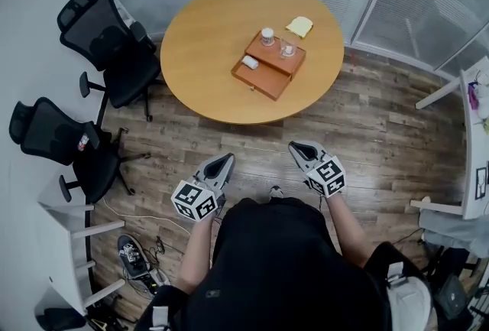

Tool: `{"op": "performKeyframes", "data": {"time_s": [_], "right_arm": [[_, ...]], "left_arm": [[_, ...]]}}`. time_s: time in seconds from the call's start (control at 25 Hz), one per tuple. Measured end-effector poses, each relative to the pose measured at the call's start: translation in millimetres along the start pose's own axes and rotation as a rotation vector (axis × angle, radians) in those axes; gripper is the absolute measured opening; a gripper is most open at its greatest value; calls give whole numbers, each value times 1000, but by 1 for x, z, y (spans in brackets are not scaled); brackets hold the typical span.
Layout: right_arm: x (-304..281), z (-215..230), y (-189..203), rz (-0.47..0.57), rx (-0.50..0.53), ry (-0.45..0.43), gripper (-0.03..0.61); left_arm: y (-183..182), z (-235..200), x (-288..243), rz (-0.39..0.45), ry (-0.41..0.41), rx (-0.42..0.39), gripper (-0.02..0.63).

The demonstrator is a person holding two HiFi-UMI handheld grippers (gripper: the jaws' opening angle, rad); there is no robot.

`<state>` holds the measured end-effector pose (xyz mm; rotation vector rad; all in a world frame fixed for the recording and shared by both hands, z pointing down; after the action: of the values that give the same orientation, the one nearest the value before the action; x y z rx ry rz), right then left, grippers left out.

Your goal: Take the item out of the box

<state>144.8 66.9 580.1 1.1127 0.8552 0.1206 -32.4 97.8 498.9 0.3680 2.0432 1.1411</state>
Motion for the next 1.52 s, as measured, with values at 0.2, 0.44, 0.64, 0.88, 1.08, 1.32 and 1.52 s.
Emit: {"op": "performKeyframes", "data": {"time_s": [0.2, 0.44, 0.64, 0.88, 1.08, 1.32, 1.52], "right_arm": [[-5, 10, -2, -5, -11, 6, 8], [-10, 21, -5, -1, -46, 22, 8], [-21, 27, -8, -14, -72, 45, 8], [-51, 26, -32, -26, -82, 71, 8], [-79, 29, -59, -26, -80, 81, 8], [-109, 31, -74, -51, -95, 109, 8], [-130, 34, -92, -64, -94, 132, 8]], "left_arm": [[-6, -5, -9, -1, 3, 5, 6], [-18, -15, -20, -3, 25, -5, 6], [-24, -31, -27, -8, 53, -6, 6], [-37, -74, -26, -20, 82, -4, 6], [-57, -107, -35, -23, 115, -18, 6], [-69, -142, -45, -41, 169, -15, 6], [-79, -173, -52, -55, 205, -19, 6]]}}
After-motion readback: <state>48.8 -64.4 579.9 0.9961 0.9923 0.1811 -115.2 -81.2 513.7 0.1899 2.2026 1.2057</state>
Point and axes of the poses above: the fingertips, and each gripper's own axes: x backward along the fingers, z to its right, y out of its underside, the point moved 1 cm from there along x, backward along the fingers, and after that the axes turned 13 degrees about -z, right-handed, at the moved point
